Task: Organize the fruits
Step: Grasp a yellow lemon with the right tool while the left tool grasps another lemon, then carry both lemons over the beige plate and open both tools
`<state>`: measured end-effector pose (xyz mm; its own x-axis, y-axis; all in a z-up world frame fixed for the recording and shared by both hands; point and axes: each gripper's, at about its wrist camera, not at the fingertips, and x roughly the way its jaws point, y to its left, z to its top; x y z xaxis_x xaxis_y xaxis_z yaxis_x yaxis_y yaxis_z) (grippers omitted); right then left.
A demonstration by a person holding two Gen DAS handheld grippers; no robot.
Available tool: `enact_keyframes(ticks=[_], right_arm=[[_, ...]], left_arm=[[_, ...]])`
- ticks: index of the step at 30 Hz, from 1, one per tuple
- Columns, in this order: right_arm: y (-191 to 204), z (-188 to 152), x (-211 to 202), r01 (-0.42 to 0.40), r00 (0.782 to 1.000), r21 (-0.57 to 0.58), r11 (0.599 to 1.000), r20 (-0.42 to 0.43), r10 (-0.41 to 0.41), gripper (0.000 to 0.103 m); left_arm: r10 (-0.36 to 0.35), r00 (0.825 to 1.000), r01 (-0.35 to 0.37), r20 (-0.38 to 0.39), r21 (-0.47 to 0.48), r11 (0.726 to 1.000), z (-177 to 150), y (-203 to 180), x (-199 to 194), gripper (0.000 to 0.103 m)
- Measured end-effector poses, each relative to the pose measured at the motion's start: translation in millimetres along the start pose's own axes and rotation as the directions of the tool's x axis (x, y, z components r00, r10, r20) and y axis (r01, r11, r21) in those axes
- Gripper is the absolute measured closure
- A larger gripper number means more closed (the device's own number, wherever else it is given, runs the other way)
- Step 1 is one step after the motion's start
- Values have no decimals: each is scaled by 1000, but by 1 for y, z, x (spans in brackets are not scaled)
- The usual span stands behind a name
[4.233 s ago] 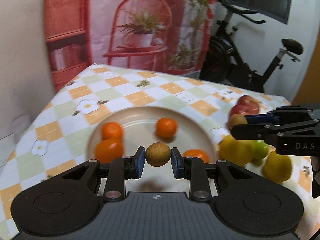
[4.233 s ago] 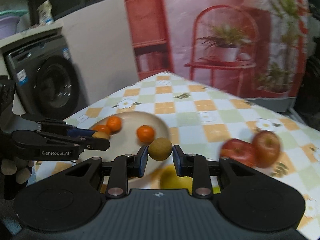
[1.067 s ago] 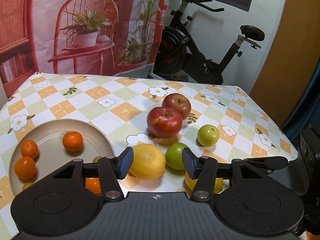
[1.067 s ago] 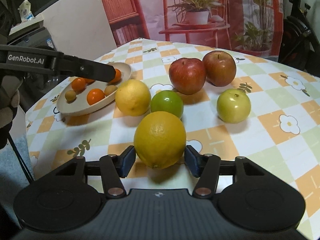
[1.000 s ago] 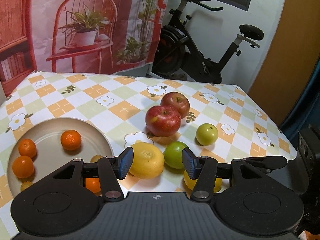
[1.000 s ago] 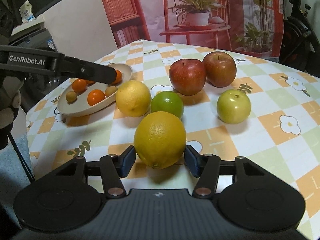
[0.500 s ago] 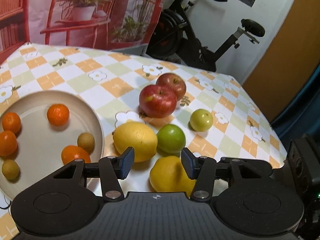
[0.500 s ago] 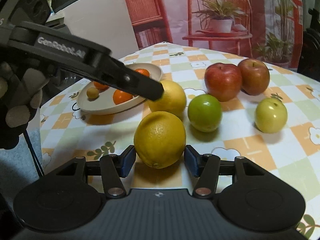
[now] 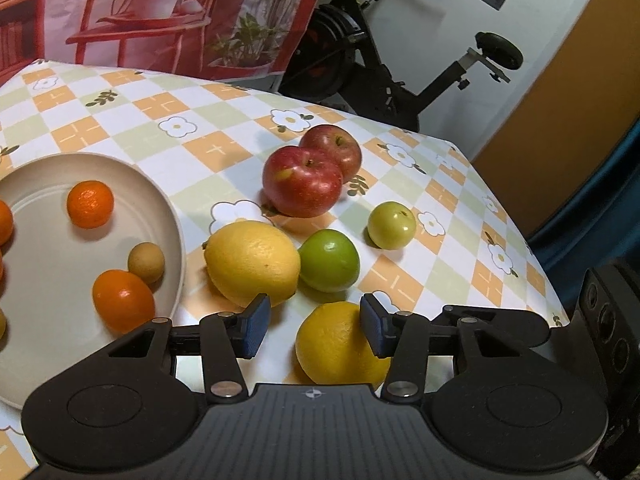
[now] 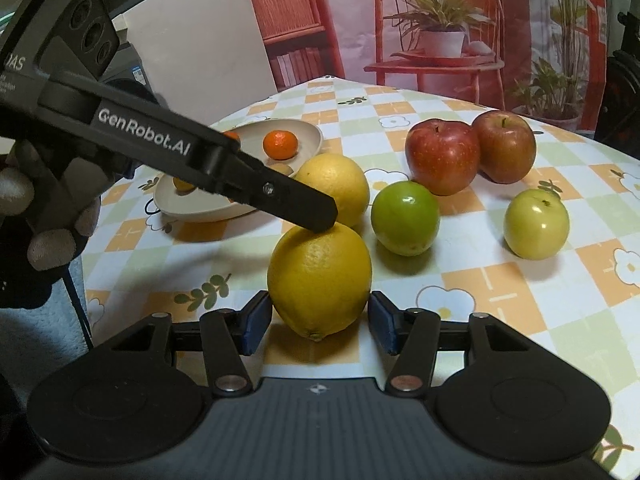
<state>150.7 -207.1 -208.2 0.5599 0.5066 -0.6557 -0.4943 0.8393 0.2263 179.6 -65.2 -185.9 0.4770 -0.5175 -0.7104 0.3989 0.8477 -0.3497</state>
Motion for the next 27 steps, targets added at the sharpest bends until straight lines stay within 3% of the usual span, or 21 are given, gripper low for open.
enact_keyframes(ticks=[18,23,27], right_arm=[[-2,-10,-11,4,1000,29,1000,20,-4,50],[-2,-10,-10,5,1000,34,999,30,-6,50],[2,-11,-10,12,999,33,999,47,-14,51]], left_arm=[[-88,996,86,-20,-68,994,-5,3,6,53],[-97,995,97,-11,-54,994,-4,1,5,62],[-87,996,86,-14,-40,995,-4,2,3,62]])
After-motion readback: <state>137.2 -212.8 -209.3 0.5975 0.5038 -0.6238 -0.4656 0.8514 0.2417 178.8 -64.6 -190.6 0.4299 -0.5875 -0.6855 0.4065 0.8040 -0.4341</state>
